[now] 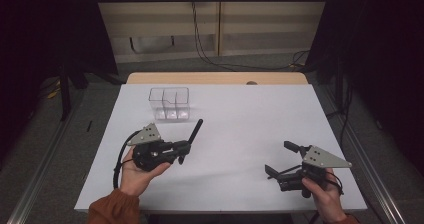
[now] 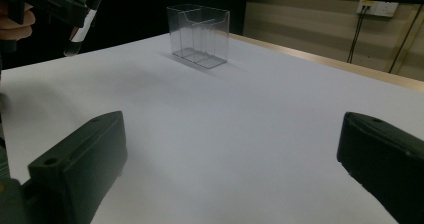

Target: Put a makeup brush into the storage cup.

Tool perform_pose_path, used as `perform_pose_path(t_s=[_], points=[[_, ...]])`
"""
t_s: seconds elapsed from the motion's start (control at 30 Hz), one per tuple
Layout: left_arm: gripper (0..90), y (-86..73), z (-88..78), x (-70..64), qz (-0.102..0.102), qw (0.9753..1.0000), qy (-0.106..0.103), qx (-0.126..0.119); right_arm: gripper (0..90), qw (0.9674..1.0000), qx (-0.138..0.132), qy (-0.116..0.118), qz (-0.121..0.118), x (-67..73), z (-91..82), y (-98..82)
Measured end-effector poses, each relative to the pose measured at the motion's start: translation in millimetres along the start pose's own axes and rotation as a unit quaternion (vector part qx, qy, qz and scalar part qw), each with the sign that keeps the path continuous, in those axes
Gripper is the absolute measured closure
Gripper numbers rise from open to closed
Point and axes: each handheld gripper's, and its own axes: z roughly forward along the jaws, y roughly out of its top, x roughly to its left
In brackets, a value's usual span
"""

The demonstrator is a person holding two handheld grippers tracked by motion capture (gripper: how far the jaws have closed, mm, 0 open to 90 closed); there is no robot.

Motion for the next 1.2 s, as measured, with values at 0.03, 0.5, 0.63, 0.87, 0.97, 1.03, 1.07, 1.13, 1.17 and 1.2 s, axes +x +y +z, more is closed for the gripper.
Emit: perform_pose_path(t_s=[0.03,0.5,0.63,0.87,0.97,1.03,1.07,1.13,1.17,1.2], points=[[76.5,0.6,0.8,-1.1,0.000,1.0000,-0.003,0.000,0.0,1.0000,0.000,0.004,-0.001,0.7,1.7,1.0],[76.5,9.3,12.9,-10.8,0.019,0.9985,-0.038,0.035,0.0,0.9989,0.000,0.046,0.001,3.0,21.1,15.4],[76.5,11.7,17.6,-15.1,0.029,0.9974,-0.050,0.044,0.0,0.9983,0.006,0.057,-0.003,4.3,28.6,18.5],[76.5,14.8,26.3,-17.5,0.039,0.9947,-0.063,0.071,0.0,0.9962,0.026,0.083,-0.007,7.6,37.2,18.5],[76.5,17.2,29.2,-19.2,0.044,0.9935,-0.066,0.082,0.8,0.9950,0.034,0.093,-0.014,9.2,39.5,18.7],[76.5,19.1,31.1,-19.7,0.047,0.9921,-0.070,0.093,1.9,0.9940,0.039,0.101,-0.016,10.5,40.9,18.9],[76.5,20.0,32.1,-19.5,0.050,0.9916,-0.070,0.097,1.9,0.9936,0.041,0.103,-0.020,11.1,41.6,19.1],[76.5,21.6,34.4,-17.2,0.053,0.9900,-0.075,0.107,2.2,0.9930,0.042,0.108,-0.024,12.4,43.0,19.6],[76.5,22.2,35.5,-15.8,0.053,0.9891,-0.079,0.113,2.4,0.9927,0.043,0.110,-0.026,13.0,44.0,20.0],[76.5,22.5,36.9,-14.7,0.054,0.9879,-0.082,0.120,2.6,0.9924,0.047,0.111,-0.026,13.6,45.0,20.7]])
